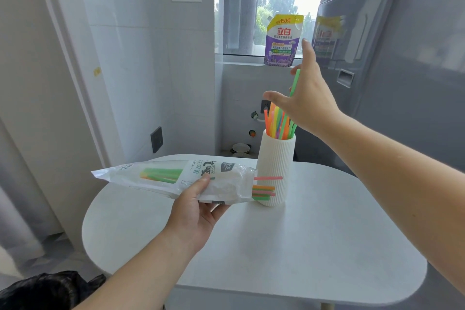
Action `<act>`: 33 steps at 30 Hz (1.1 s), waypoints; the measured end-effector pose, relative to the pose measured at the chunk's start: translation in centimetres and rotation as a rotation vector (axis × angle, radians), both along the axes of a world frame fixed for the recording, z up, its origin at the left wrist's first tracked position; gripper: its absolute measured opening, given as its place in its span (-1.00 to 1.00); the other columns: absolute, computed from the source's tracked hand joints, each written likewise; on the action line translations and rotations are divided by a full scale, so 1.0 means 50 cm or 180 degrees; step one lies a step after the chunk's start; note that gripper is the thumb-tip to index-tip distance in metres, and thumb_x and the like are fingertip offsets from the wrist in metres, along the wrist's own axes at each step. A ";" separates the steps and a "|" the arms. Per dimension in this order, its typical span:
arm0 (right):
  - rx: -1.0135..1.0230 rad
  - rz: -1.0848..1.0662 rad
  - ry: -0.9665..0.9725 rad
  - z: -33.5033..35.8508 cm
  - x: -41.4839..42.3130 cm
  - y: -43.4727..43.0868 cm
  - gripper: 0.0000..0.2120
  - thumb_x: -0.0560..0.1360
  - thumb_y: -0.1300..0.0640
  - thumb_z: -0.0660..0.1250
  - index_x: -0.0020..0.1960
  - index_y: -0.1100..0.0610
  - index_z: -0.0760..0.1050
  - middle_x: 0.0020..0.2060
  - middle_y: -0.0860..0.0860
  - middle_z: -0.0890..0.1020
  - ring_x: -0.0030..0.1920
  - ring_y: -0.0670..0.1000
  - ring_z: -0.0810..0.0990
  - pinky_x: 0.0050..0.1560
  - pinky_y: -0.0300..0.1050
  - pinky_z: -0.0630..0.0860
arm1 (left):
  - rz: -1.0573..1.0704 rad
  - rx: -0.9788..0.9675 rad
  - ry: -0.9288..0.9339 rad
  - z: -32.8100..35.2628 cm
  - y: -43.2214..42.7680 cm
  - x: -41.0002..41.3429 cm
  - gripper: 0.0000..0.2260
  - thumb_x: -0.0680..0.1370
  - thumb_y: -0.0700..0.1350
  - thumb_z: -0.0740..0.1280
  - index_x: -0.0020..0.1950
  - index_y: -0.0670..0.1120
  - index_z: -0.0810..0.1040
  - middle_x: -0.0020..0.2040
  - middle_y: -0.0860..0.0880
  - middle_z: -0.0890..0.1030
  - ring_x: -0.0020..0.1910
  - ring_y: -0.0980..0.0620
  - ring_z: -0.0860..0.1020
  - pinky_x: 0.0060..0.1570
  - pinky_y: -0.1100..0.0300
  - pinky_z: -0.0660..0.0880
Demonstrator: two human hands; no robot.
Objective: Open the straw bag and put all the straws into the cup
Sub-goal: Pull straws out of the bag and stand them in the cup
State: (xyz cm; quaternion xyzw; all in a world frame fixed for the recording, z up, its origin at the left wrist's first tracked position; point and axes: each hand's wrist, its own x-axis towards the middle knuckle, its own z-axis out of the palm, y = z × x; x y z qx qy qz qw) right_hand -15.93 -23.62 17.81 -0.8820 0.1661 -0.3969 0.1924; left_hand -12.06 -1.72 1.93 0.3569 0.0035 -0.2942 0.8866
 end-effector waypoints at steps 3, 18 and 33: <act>-0.0051 0.0066 -0.0303 -0.002 -0.001 -0.005 0.02 0.46 -0.06 0.50 0.62 -0.07 -0.17 0.42 0.04 0.42 0.22 0.07 0.58 0.19 0.14 0.57 | -0.0004 0.0005 -0.0016 0.000 -0.001 0.000 -0.75 0.61 -0.20 0.35 0.28 -0.06 0.60 0.05 -0.09 0.75 -0.08 -0.06 0.72 -0.20 0.01 0.71; -0.0842 -0.0146 0.1418 -0.040 0.008 -0.017 -0.35 0.63 -0.30 -0.01 0.61 -0.01 0.09 0.60 0.02 0.16 0.58 0.13 0.05 0.50 0.22 0.10 | -0.0064 0.0091 -0.0048 -0.002 -0.004 -0.002 -0.79 0.61 -0.19 0.34 0.23 -0.05 0.62 -0.02 -0.07 0.75 -0.17 -0.02 0.73 -0.26 0.04 0.69; -0.0202 -0.0099 -0.0581 -0.045 -0.093 0.038 -0.70 0.64 0.00 0.11 0.18 0.14 0.52 0.08 0.07 0.60 0.14 0.10 0.49 0.16 0.09 0.45 | -0.0022 0.0159 -0.0102 0.006 0.006 -0.008 -0.81 0.61 -0.19 0.34 0.20 -0.03 0.63 0.00 -0.06 0.76 -0.12 -0.02 0.73 -0.20 0.02 0.71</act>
